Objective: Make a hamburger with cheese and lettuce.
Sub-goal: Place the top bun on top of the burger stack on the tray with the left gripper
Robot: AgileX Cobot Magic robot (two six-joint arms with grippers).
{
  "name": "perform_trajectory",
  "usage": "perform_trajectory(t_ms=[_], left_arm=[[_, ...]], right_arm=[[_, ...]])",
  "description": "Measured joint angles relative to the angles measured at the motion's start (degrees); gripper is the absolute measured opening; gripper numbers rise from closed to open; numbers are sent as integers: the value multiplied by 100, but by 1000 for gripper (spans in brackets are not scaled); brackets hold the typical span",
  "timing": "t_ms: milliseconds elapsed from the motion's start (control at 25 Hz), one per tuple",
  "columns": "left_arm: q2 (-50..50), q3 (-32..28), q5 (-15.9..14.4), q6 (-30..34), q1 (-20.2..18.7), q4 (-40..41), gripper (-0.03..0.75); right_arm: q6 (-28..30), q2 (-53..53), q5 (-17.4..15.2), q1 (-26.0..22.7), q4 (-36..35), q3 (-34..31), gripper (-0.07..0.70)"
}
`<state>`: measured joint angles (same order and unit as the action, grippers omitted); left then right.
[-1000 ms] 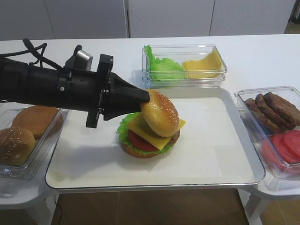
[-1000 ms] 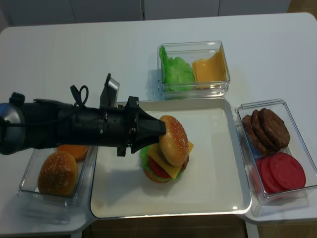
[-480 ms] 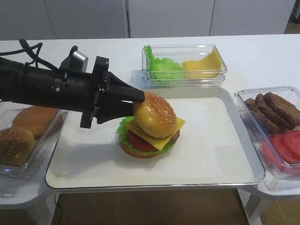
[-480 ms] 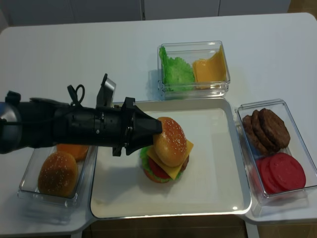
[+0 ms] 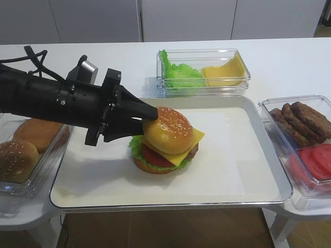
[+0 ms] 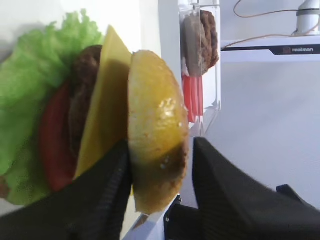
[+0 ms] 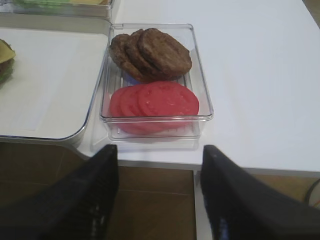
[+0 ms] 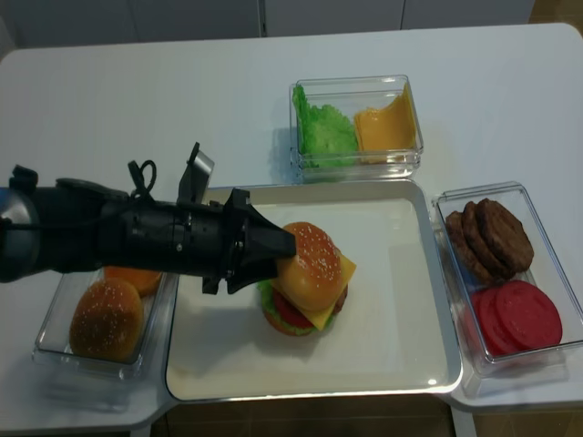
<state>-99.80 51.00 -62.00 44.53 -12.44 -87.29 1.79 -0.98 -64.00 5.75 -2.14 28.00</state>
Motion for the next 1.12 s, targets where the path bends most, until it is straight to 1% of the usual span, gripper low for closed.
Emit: perform_trajectory(t_ms=[120, 240, 520, 800, 1040, 1120], left_arm=[[0, 0, 128, -10, 0, 0, 300], [0, 0, 184, -13, 0, 0, 300], [0, 0, 196, -44, 0, 0, 300], [0, 0, 320, -85, -52, 6, 300], [0, 0, 340, -112, -61, 28, 301], [0, 0, 340, -112, -61, 34, 316]], right_arm=[[0, 0, 0, 0, 0, 0, 403], [0, 0, 0, 0, 0, 0, 403], [0, 0, 0, 0, 0, 0, 403], [0, 0, 0, 0, 0, 0, 403], [0, 0, 0, 0, 0, 0, 403], [0, 0, 0, 0, 0, 0, 403]])
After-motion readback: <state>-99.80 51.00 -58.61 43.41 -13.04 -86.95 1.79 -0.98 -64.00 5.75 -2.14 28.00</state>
